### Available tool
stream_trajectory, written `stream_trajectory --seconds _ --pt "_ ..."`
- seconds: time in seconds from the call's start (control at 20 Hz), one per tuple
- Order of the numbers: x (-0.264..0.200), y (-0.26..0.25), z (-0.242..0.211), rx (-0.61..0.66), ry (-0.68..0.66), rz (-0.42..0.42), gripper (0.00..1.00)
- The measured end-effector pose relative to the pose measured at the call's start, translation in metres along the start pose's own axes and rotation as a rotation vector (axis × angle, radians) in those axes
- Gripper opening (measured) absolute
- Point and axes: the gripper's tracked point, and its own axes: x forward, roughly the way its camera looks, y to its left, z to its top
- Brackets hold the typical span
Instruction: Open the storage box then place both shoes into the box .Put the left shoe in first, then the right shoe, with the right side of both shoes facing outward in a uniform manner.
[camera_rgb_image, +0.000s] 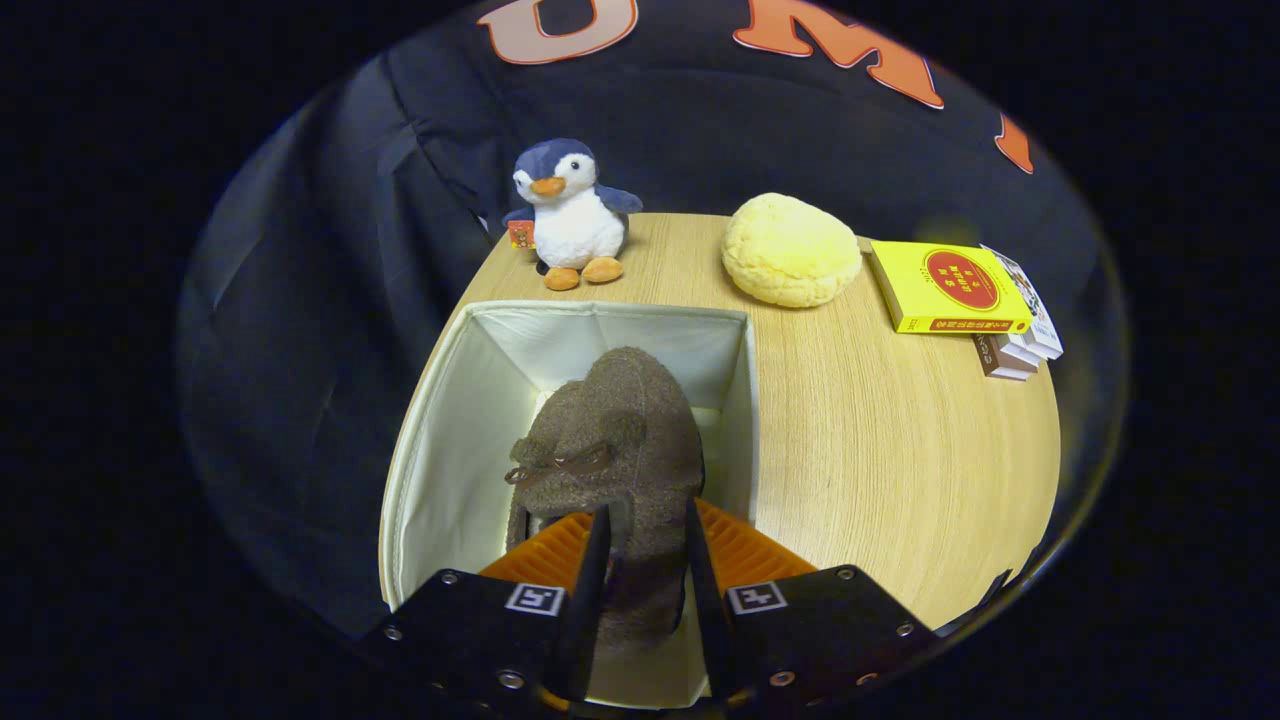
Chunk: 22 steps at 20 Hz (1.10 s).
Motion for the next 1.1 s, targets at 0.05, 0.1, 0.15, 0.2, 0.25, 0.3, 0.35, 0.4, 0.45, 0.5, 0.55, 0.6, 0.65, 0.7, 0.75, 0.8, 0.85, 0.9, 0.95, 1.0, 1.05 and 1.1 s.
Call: stream_trajectory --seconds 0.05,0.1,0.15,0.2,0.25,0.3,0.35,0.4,0.45,0.5,0.55,0.6,0.65,0.7,0.75,0.8,0.85,0.9,0.95,1.0,1.05,1.1 --pt "-0.007 -0.001 0.001 -0.005 -0.011 0.008 0.51" --pt "-0.015 0.000 0.007 -0.001 -0.037 0.024 0.59" --pt "-0.026 -0.003 0.016 0.001 -0.066 0.029 0.64" --pt "-0.038 -0.007 0.024 -0.002 -0.096 0.036 0.72" --pt "-0.051 -0.011 0.032 -0.006 -0.128 0.047 0.74" --pt "-0.064 -0.016 0.041 -0.011 -0.161 0.060 0.78" --pt "-0.078 -0.024 0.050 -0.015 -0.199 0.065 0.80" --pt "-0.090 -0.033 0.058 -0.021 -0.240 0.065 0.84" --pt "-0.102 -0.045 0.063 -0.026 -0.273 0.062 0.85" --pt "-0.113 -0.053 0.069 -0.028 -0.306 0.069 0.88" --pt "-0.124 -0.064 0.072 -0.028 -0.334 0.073 0.90" --pt "-0.134 -0.075 0.076 -0.025 -0.364 0.080 0.92" --pt "-0.145 -0.089 0.076 -0.018 -0.383 0.073 0.92" --pt "-0.156 -0.104 0.078 -0.012 -0.408 0.066 0.93" --pt "-0.167 -0.120 0.079 -0.008 -0.434 0.049 0.94" --pt "-0.179 -0.136 0.081 -0.006 -0.462 0.035 0.95" --pt "-0.191 -0.151 0.083 -0.004 -0.493 0.020 0.95" --pt "-0.203 -0.167 0.086 0.000 -0.529 0.012 0.96" --pt "-0.216 -0.179 0.087 0.003 -0.565 0.008 0.96" --pt "-0.227 -0.194 0.087 0.008 -0.597 -0.001 0.96" --pt "-0.236 -0.211 0.087 0.014 -0.628 -0.017 0.96" --pt "-0.247 -0.227 0.087 0.021 -0.657 -0.036 0.96"
